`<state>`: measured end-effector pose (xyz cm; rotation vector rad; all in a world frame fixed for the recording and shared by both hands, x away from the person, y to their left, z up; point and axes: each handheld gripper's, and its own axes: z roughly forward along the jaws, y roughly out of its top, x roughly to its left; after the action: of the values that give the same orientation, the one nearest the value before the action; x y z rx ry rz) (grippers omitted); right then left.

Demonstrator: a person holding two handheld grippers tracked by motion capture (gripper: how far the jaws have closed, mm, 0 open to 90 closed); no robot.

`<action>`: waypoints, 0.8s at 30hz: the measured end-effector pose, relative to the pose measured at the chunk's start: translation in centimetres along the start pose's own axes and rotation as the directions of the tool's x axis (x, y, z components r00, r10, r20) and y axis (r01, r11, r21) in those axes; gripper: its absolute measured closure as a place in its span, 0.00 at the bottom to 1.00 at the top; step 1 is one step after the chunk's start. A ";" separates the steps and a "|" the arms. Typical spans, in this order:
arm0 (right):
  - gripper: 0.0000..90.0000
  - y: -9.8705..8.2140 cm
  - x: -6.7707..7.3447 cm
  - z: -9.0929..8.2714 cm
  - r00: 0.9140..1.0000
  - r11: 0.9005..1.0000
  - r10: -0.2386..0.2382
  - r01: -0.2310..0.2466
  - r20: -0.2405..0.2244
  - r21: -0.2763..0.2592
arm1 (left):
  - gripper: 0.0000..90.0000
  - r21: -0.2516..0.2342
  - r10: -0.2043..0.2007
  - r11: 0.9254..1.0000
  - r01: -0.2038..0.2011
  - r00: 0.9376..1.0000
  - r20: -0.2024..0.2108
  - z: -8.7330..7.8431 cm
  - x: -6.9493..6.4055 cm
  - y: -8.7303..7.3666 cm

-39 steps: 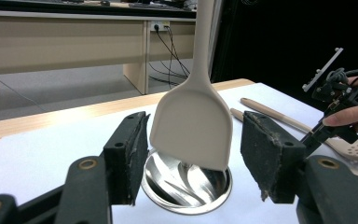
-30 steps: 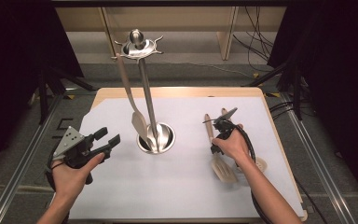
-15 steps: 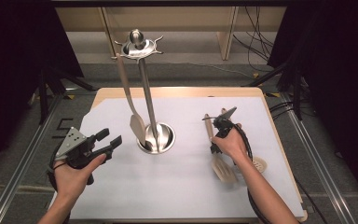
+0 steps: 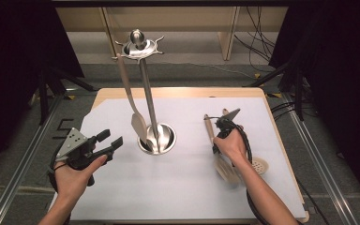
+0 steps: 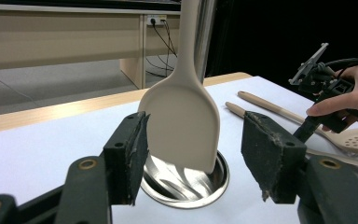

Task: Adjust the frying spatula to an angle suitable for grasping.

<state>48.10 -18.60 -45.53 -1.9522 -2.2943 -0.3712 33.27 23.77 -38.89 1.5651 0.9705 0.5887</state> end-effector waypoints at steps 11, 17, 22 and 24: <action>0.88 -1.8 0.9 -1.5 0.999 0.988 0.006 -0.014 -0.052 -0.153 | 0.45 0.007 0.009 1.000 -0.009 1.000 0.010 0.1 -0.3 0.0; 0.88 -3.4 0.5 -2.6 0.997 0.953 -0.076 0.063 -0.033 -0.297 | 0.46 0.010 -0.001 1.000 0.001 1.000 0.020 0.3 -0.7 -0.1; 0.88 -4.8 0.6 -3.4 0.986 0.907 -0.162 0.131 -0.044 -0.401 | 0.46 0.013 0.029 0.999 -0.029 0.998 0.052 0.9 -1.4 0.1; 0.88 -5.4 0.7 -3.9 0.983 0.890 -0.183 0.152 -0.031 -0.431 | 0.47 0.005 0.036 0.999 -0.037 0.996 0.080 1.4 -1.9 0.2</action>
<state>42.37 -19.72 -42.22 -1.8651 -2.5048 -1.0247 33.42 21.42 -38.71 1.6026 0.8861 0.5449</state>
